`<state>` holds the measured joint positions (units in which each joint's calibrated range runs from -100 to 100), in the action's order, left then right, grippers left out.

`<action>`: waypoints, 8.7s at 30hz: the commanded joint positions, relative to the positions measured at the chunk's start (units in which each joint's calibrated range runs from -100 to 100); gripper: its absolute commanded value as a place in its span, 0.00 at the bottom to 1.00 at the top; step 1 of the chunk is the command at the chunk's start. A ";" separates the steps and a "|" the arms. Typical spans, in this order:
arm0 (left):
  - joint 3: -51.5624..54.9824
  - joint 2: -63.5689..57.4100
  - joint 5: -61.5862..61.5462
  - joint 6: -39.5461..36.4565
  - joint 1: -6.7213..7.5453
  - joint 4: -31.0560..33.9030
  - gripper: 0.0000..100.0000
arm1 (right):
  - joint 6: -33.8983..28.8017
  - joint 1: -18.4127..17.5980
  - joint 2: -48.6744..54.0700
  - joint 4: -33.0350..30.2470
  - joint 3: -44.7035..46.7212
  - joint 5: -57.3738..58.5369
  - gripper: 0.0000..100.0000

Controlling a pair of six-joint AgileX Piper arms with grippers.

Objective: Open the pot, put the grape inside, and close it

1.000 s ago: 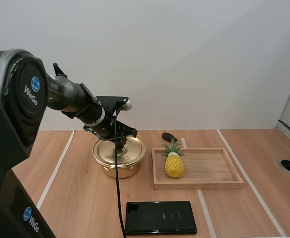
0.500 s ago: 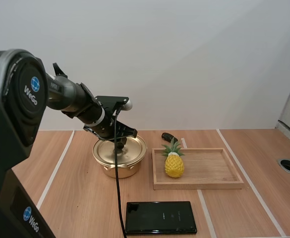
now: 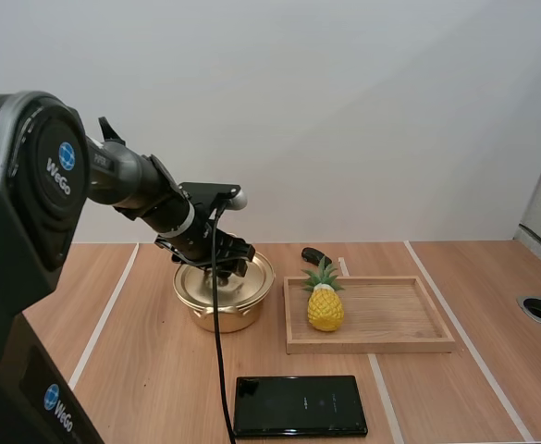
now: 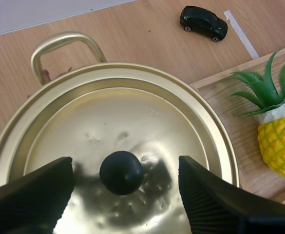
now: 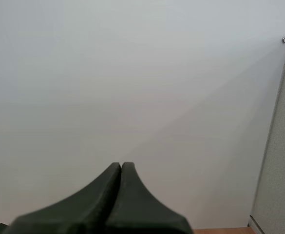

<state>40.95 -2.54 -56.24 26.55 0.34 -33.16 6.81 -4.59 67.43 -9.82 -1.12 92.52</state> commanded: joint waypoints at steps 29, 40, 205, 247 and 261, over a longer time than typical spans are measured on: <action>-37.68 -26.82 1.25 -3.86 0.07 2.60 0.00 | 0.26 0.21 -2.70 -0.37 0.17 0.20 0.00; -38.82 -38.21 2.98 -13.99 0.07 5.98 0.00 | 3.77 0.21 -3.83 -0.37 0.17 -14.21 0.00; 59.05 -97.46 24.93 -22.39 1.08 14.53 0.00 | 2.49 1.23 32.57 6.64 101.12 -61.53 0.00; 59.05 -97.46 26.27 -38.87 1.07 32.50 0.00 | 2.49 1.23 32.57 6.64 101.12 -61.53 0.00; 59.05 -97.46 27.53 -38.89 1.07 32.50 0.00 | 2.49 1.23 32.57 6.64 101.12 -61.53 0.00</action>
<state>99.94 -99.75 -30.65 -12.39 1.19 0.00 9.15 -3.51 99.62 -3.17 100.00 30.80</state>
